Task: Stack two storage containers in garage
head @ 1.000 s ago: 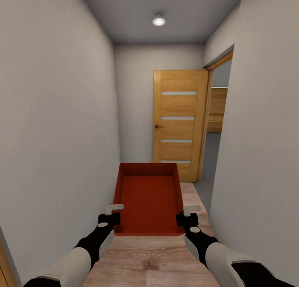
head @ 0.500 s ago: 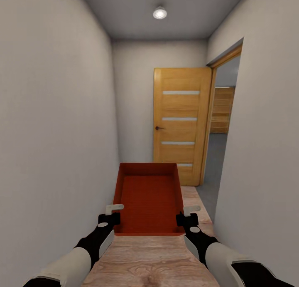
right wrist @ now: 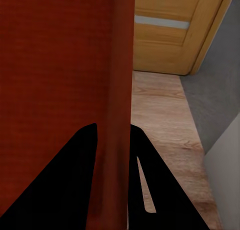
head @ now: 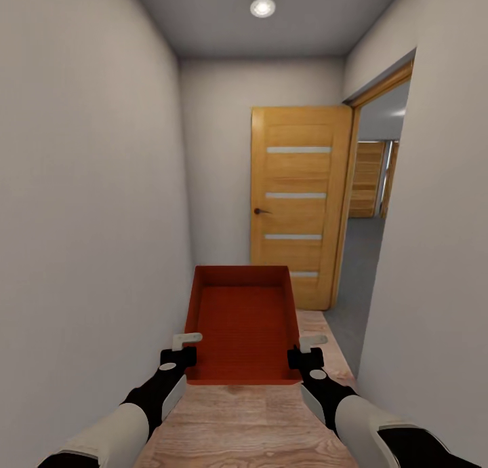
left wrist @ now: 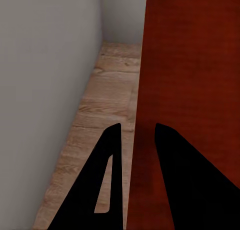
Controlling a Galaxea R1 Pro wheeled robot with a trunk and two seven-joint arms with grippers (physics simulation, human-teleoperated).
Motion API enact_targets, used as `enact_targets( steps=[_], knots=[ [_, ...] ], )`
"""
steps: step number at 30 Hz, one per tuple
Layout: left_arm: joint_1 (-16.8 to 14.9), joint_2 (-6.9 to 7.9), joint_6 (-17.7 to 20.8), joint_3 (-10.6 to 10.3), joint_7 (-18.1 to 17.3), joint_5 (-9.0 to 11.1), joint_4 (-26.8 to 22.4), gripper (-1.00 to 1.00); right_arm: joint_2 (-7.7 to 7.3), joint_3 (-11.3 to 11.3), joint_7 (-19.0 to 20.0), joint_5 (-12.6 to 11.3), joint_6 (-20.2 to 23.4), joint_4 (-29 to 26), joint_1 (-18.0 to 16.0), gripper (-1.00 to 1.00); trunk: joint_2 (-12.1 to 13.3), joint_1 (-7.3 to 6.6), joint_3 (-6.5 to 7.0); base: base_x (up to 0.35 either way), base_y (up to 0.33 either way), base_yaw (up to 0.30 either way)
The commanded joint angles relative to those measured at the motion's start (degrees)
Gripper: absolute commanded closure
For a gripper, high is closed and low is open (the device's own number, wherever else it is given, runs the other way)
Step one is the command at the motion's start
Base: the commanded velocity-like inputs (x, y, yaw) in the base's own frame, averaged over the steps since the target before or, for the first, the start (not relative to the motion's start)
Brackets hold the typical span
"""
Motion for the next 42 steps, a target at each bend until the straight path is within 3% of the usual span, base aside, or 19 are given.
enact_targets(
  steps=[1,42],
  knots=[
    [-0.1,1.40,-4.2,1.0,1.2,-0.4,-0.2,1.00,-0.50,-1.8,-0.5,-0.2,-0.2,0.2,0.0,1.00,-0.1,0.04,-0.08,0.326,0.000,0.000],
    [-0.1,1.46,-4.2,1.0,1.2,-0.4,-0.2,1.00,-0.50,-1.8,-0.5,-0.2,-0.2,0.2,0.0,1.00,-0.1,0.04,-0.08,0.326,0.000,0.000]
  ],
)
